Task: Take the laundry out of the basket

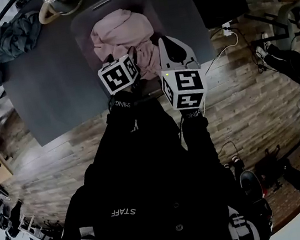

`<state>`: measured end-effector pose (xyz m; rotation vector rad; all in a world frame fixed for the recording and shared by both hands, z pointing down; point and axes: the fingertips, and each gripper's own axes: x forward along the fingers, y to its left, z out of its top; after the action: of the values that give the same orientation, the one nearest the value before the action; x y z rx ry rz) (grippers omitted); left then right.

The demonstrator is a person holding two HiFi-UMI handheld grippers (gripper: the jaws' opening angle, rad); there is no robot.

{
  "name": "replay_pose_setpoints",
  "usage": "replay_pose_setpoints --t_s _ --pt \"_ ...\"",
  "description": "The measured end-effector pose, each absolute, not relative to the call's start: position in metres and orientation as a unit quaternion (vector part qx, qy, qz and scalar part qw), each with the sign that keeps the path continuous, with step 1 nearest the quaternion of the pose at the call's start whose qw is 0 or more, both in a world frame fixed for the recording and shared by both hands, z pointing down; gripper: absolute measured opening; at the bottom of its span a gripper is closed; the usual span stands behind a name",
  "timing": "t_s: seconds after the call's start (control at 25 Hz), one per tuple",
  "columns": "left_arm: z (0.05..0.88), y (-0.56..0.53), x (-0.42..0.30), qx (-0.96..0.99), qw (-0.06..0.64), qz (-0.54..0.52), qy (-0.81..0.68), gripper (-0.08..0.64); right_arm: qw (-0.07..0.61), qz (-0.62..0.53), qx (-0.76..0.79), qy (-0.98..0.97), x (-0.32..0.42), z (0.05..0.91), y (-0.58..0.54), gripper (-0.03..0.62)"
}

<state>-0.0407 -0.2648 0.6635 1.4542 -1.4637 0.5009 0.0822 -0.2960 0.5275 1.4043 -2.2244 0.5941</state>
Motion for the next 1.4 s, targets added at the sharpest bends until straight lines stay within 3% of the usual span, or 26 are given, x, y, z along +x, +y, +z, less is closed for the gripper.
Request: replay_pose_setpoints --t_s 0.32,0.84,1.24,1.4 --pt "0.706 -0.274 -0.030 0.581 0.536 0.211 -0.575 0.483 0.217 0.233 0.512 -0.798 0.094 0.535 -0.306 0.014" --pt "0.783 -0.279 -0.026 0.525 0.588 0.242 -0.566 0.569 0.211 0.251 0.531 -0.782 0.120 0.544 -0.308 0.014" --pt "0.800 -0.289 -0.021 0.536 0.567 0.256 -0.570 0.554 0.212 0.271 0.544 -0.765 0.135 0.553 -0.308 0.014" --pt "0.795 -0.294 -0.011 0.549 0.575 0.228 -0.562 0.363 0.213 0.269 0.547 -0.763 0.140 0.550 -0.302 0.014"
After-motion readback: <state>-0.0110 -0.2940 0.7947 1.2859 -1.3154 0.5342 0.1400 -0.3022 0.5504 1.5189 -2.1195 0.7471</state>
